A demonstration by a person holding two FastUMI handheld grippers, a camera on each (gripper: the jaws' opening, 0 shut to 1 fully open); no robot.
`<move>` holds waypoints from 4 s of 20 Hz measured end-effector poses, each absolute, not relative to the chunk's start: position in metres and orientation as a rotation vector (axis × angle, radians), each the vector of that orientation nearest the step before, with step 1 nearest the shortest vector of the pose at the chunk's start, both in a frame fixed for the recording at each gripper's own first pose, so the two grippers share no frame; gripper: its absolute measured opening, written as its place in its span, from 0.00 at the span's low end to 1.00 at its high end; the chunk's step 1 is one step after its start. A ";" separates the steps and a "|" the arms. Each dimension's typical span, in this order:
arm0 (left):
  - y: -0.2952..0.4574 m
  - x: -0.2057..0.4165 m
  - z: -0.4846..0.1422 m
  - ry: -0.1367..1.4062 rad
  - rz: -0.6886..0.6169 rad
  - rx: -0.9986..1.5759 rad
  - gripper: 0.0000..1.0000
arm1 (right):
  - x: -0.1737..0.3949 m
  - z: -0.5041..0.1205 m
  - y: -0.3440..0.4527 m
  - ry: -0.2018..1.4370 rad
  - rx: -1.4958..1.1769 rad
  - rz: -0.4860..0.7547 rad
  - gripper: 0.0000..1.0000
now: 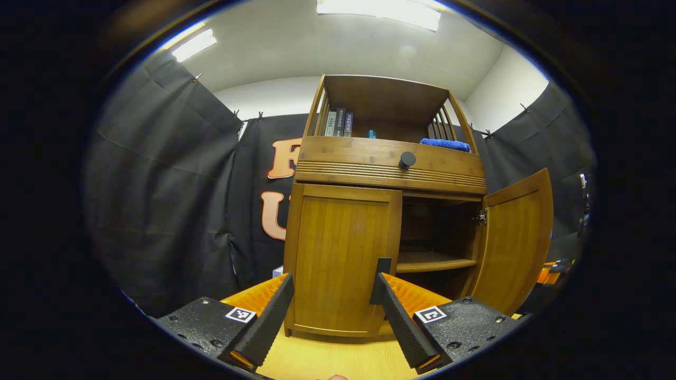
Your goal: Open the right door of the double-door shoe cabinet with the right hand, and open the left door with the left hand.
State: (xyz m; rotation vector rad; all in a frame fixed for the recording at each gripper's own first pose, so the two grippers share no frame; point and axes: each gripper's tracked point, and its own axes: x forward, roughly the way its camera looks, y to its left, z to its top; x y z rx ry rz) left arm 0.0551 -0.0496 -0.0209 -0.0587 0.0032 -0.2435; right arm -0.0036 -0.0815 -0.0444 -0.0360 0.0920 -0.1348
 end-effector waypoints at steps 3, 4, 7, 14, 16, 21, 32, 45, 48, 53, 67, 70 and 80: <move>-0.053 0.054 -0.022 0.009 -0.247 -0.072 0.98 | -0.005 -0.042 -0.097 0.092 -0.039 -0.137 0.24; -0.054 0.053 -0.022 0.011 -0.247 -0.072 0.94 | -0.006 -0.041 -0.101 0.094 -0.047 -0.129 0.24; -0.051 0.053 -0.022 0.011 -0.236 -0.070 0.94 | -0.006 -0.039 -0.113 0.102 -0.061 -0.094 0.24; -0.042 0.051 -0.024 0.022 -0.201 -0.073 0.98 | -0.009 -0.038 -0.156 0.114 -0.025 -0.001 0.22; -0.039 0.051 -0.022 0.018 -0.193 -0.069 0.91 | -0.010 -0.036 -0.165 0.124 -0.023 0.023 0.31; -0.039 0.052 -0.023 0.015 -0.191 -0.069 0.94 | -0.009 -0.038 -0.162 0.118 -0.028 0.049 0.27; -0.078 0.080 -0.040 0.051 -0.292 -0.115 0.98 | -0.037 -0.031 -0.180 0.072 -0.040 -0.133 0.28; -0.167 0.183 -0.098 0.167 -0.432 -0.096 0.93 | -0.122 -0.001 -0.109 0.049 -0.026 -0.289 0.29; -0.180 0.196 -0.106 0.186 -0.441 -0.110 0.95 | -0.122 -0.005 -0.098 0.048 -0.009 -0.298 0.51; -0.196 0.221 -0.121 0.193 -0.422 -0.085 0.91 | -0.124 -0.013 -0.098 0.055 0.050 -0.353 0.83; -0.193 0.231 -0.134 0.159 -0.370 -0.043 0.85 | -0.079 0.016 -0.043 0.056 0.010 -0.298 0.87; -0.190 0.217 -0.126 0.159 -0.404 -0.070 0.51 | -0.076 0.019 -0.038 0.050 -0.002 -0.260 0.92; -0.180 0.206 -0.110 0.185 -0.460 -0.013 0.21 | -0.070 0.014 -0.040 0.060 0.007 -0.226 0.97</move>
